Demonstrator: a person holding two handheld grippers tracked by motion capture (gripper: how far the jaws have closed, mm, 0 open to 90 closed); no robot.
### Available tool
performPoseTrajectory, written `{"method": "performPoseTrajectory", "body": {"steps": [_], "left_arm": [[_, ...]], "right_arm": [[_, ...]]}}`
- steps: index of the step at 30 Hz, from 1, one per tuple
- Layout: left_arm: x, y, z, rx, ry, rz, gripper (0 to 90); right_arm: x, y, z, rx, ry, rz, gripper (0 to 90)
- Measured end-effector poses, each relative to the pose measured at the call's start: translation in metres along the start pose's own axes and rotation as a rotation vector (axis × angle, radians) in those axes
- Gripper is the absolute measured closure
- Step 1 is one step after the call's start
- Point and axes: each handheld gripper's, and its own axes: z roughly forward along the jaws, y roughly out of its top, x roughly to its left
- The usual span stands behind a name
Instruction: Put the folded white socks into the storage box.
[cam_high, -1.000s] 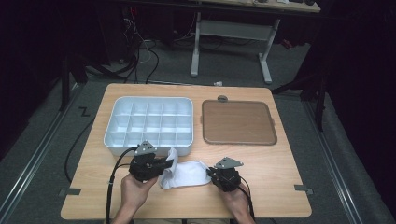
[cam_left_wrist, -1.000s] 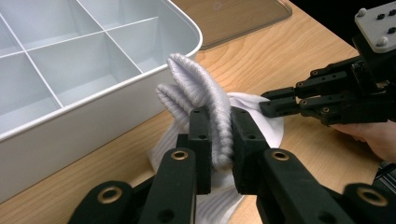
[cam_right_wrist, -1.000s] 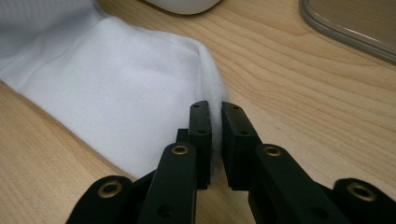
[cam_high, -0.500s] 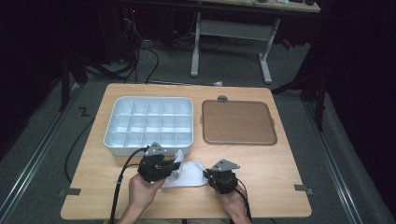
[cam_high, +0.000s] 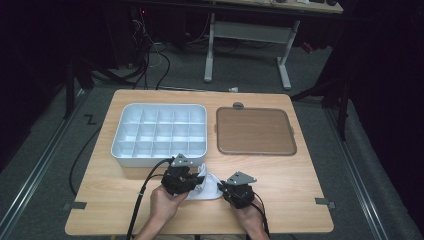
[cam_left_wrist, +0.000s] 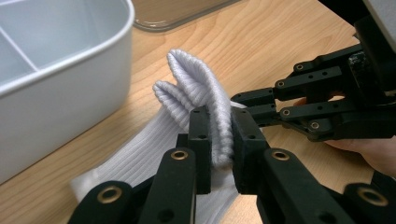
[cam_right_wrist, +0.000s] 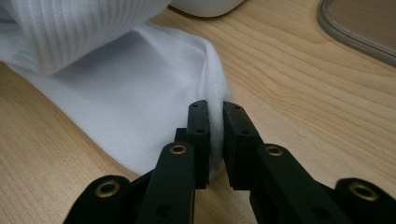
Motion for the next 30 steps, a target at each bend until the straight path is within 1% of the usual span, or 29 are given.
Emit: {"method": "performPoseTrajectory", "body": {"steps": [2, 3, 6, 7, 8, 12, 17, 22, 30], "left_arm": [[0.0, -0.002, 0.004, 0.015, -0.001, 0.01, 80.4], [-0.001, -0.003, 0.005, 0.012, -0.001, 0.001, 80.4], [-0.002, -0.006, 0.01, 0.026, -0.002, 0.007, 80.4], [-0.003, -0.007, 0.011, 0.026, -0.003, 0.003, 80.4], [-0.003, -0.007, 0.012, 0.034, -0.002, 0.01, 80.4], [-0.004, -0.01, 0.017, 0.045, -0.002, 0.015, 80.3], [-0.004, -0.013, 0.024, 0.052, 0.004, 0.019, 80.3], [-0.004, -0.017, 0.029, 0.057, 0.011, 0.033, 80.3], [-0.002, -0.025, 0.037, 0.086, 0.031, 0.06, 80.1]], "right_arm": [[-0.001, 0.0, 0.0, -0.001, 0.004, 0.004, 81.9], [-0.001, 0.0, 0.0, 0.001, 0.006, 0.008, 81.8], [-0.002, -0.001, 0.0, -0.007, 0.01, 0.007, 81.7], [-0.002, -0.001, 0.0, -0.01, 0.012, 0.007, 81.7], [-0.002, -0.002, 0.0, -0.013, 0.012, 0.008, 81.7], [-0.002, -0.002, 0.0, -0.011, 0.013, 0.013, 81.6], [-0.002, -0.002, 0.0, -0.011, 0.013, 0.018, 80.0], [-0.002, -0.002, 0.0, -0.01, 0.008, 0.015, 79.9], [-0.002, -0.002, 0.001, -0.011, 0.007, 0.012, 79.9]]}}
